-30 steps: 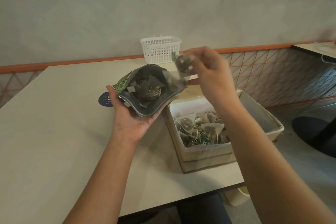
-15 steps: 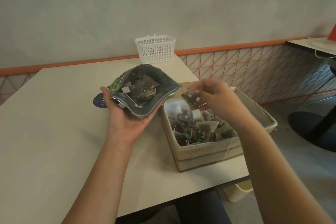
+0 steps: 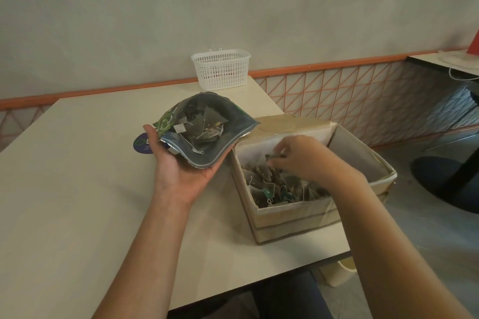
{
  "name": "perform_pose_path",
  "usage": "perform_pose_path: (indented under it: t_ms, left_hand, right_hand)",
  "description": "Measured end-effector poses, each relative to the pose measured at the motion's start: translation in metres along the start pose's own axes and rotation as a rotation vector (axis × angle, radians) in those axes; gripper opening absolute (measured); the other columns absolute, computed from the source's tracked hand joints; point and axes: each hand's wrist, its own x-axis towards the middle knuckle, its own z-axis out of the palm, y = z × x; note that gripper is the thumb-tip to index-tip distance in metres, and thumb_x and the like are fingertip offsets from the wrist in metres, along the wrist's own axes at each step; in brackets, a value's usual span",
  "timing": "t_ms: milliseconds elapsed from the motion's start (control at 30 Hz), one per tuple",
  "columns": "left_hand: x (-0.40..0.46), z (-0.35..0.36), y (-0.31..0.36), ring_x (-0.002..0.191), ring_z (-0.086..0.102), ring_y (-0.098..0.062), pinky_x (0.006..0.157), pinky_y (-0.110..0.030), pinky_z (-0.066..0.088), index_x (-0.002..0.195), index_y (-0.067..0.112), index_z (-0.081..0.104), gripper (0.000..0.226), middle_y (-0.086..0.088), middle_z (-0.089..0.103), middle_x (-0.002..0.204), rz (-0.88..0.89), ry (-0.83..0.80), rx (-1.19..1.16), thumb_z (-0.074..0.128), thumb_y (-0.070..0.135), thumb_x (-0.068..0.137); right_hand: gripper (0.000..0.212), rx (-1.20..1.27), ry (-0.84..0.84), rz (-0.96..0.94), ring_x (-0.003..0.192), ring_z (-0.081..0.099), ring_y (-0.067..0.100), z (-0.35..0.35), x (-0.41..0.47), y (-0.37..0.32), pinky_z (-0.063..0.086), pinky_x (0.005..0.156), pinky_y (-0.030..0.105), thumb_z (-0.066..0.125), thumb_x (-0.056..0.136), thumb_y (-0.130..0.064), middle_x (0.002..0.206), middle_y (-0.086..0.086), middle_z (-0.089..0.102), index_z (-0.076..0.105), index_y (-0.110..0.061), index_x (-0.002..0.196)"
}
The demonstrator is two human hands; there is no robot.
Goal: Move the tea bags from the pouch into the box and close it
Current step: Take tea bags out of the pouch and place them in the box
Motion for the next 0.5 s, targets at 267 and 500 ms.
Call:
perform_pose_path:
  t_ms: [267,500]
  left_hand:
    - [0.000,-0.002,0.000,0.121,0.059,-0.046,0.104,-0.058,0.044,0.089,0.012,0.082,0.087,-0.024,0.066,0.124,0.000,-0.001,0.009,0.034,0.083,0.086]
    - [0.004,-0.005,0.001,0.121,0.059,-0.047,0.103,-0.061,0.042,0.100,0.009,0.080,0.086,-0.025,0.064,0.128,-0.018,-0.005,-0.026,0.039,0.083,0.084]
  right_hand:
    - [0.007,-0.079,0.089,-0.041,0.082,0.059,0.015,-0.001,0.002,-0.005,0.053,0.077,0.034,0.063,0.089,-0.033,0.095,-0.004,0.065,0.057,-0.030,0.089]
    - [0.036,-0.065,0.054,-0.098,0.083,0.058,0.014,0.004,0.001,-0.013,0.050,0.074,0.030,0.051,0.091,-0.055,0.098,-0.007,0.061,0.069,-0.028,0.105]
